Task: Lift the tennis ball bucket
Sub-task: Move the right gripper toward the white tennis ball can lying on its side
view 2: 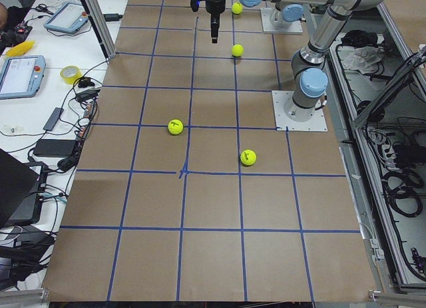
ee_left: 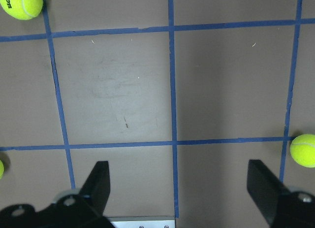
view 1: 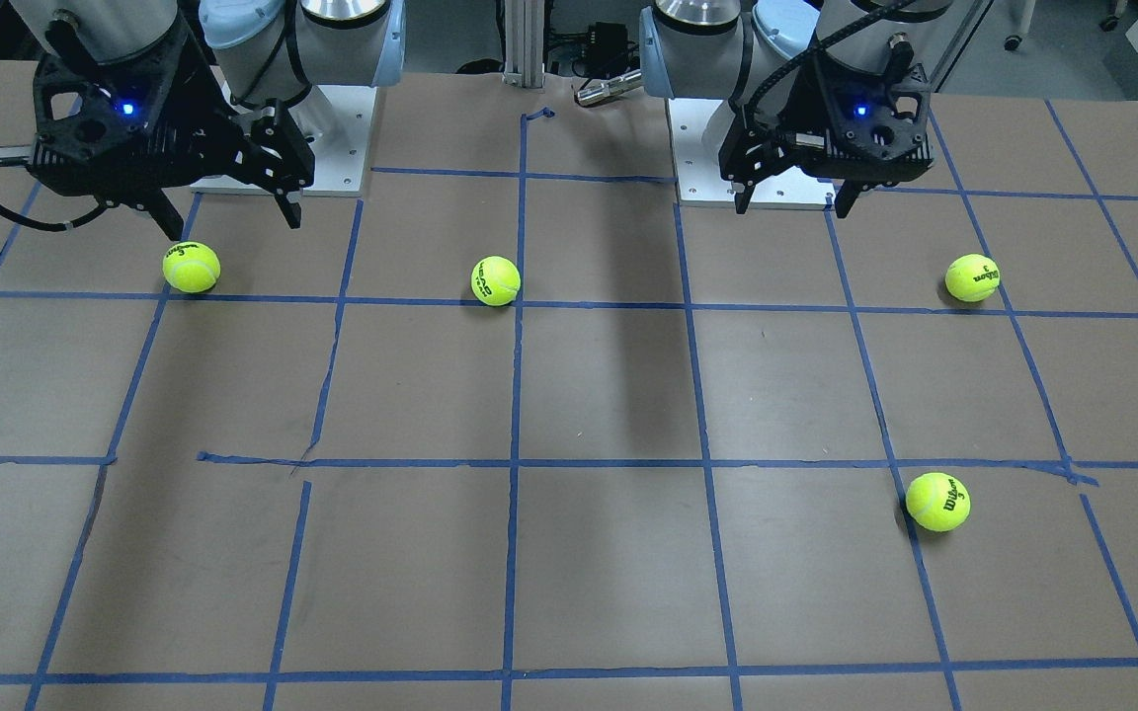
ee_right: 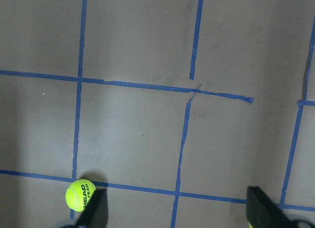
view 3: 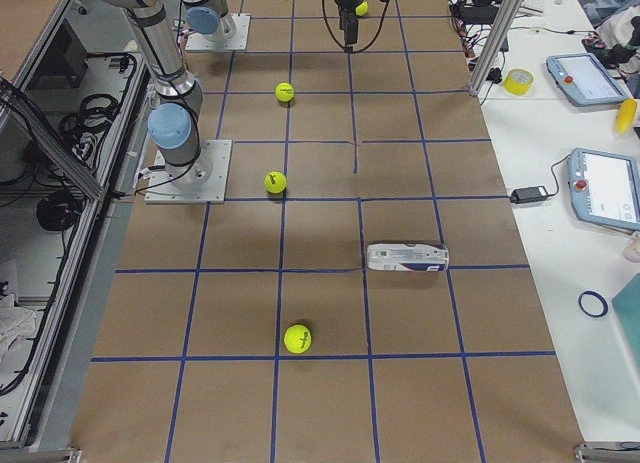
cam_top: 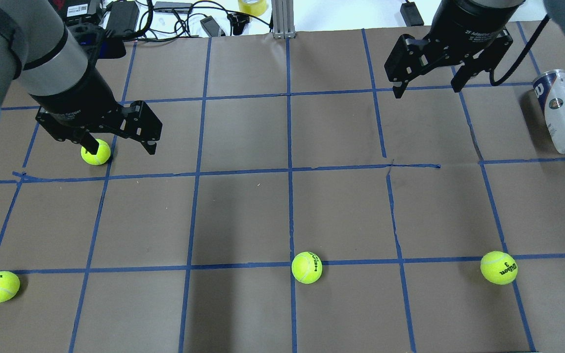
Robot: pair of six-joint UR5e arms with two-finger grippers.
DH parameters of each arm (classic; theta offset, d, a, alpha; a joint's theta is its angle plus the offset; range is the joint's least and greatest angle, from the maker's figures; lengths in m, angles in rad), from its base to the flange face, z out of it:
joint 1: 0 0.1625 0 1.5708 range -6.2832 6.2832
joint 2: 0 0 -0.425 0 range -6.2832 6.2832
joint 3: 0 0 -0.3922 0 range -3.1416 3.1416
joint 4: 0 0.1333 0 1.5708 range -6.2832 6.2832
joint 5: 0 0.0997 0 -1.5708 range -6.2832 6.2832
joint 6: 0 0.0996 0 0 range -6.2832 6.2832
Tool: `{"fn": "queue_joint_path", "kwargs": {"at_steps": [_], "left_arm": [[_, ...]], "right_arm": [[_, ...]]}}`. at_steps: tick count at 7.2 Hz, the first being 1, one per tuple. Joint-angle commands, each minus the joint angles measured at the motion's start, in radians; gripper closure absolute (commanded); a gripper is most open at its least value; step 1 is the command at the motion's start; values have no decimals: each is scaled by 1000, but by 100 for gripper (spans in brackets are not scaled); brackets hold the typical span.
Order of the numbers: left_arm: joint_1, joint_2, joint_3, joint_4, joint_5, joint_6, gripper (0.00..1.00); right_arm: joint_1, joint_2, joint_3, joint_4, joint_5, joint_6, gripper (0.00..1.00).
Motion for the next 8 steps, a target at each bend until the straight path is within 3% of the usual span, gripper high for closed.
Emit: {"fn": "queue_joint_path", "kwargs": {"at_steps": [1,2,3,8], "left_arm": [[-1,-2,-2,-2,0,0,0],[2,0,0,-3,0,0,0],[1,-3,0,-3,0,0,0],[5,-2,-2,-3,9,0,0]], "right_arm": [[-2,1,0,3,-4,0,0],[-3,1,5,-6,-19,-3,0],[-5,2,5,0,-112,6,0],[-10,-7,5,-7,-100,70,4]]}}
